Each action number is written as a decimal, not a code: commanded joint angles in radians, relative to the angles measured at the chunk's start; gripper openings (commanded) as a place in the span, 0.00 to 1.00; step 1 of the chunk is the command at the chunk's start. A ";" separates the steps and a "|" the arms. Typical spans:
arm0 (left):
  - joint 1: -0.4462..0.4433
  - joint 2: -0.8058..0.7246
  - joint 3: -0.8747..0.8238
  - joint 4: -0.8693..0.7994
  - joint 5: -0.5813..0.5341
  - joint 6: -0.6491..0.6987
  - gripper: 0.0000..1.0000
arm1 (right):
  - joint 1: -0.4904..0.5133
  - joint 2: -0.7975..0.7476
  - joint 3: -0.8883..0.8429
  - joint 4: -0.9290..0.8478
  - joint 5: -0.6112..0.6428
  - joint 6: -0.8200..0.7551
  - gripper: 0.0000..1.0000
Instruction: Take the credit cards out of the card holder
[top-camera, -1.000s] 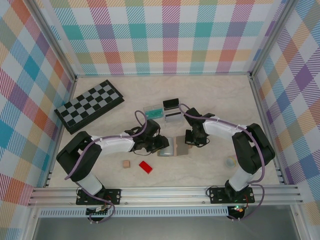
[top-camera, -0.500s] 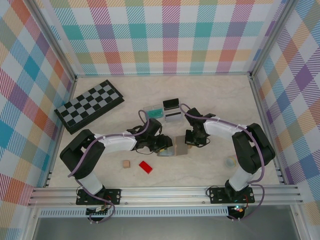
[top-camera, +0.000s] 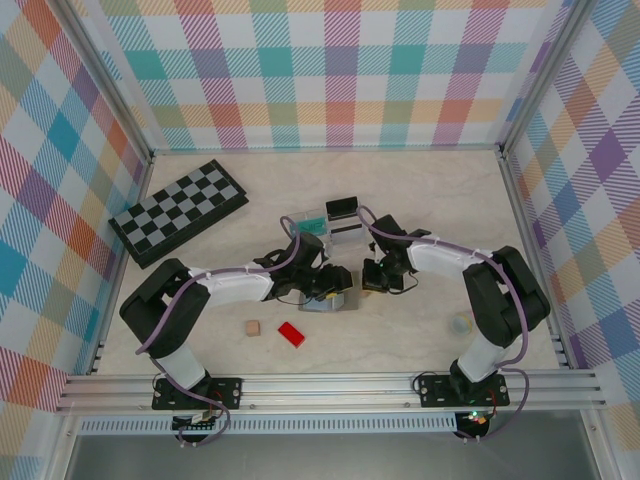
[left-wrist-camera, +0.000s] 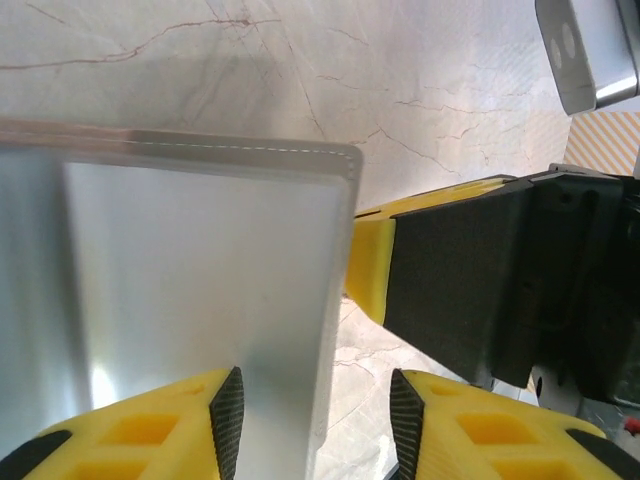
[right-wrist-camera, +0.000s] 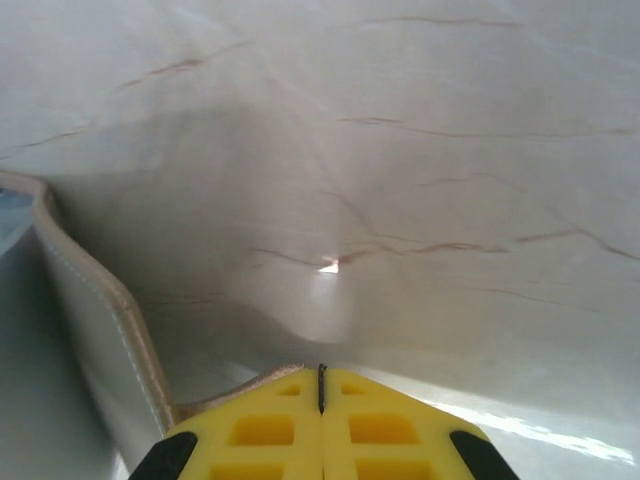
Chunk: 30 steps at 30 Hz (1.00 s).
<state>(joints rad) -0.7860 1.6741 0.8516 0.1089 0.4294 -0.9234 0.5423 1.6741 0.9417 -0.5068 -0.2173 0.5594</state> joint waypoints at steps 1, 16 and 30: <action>-0.014 0.011 0.021 0.014 0.002 0.009 0.45 | -0.001 0.034 0.021 0.044 -0.094 -0.034 0.06; -0.014 0.053 0.013 0.040 -0.010 0.018 0.41 | -0.018 -0.200 -0.030 -0.030 0.096 0.047 0.34; -0.014 0.101 0.012 -0.041 -0.061 0.032 0.22 | 0.028 -0.143 -0.016 0.066 -0.065 0.050 0.23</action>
<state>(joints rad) -0.7860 1.7611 0.8516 0.1211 0.3981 -0.9119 0.5529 1.4849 0.9035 -0.4637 -0.2432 0.5941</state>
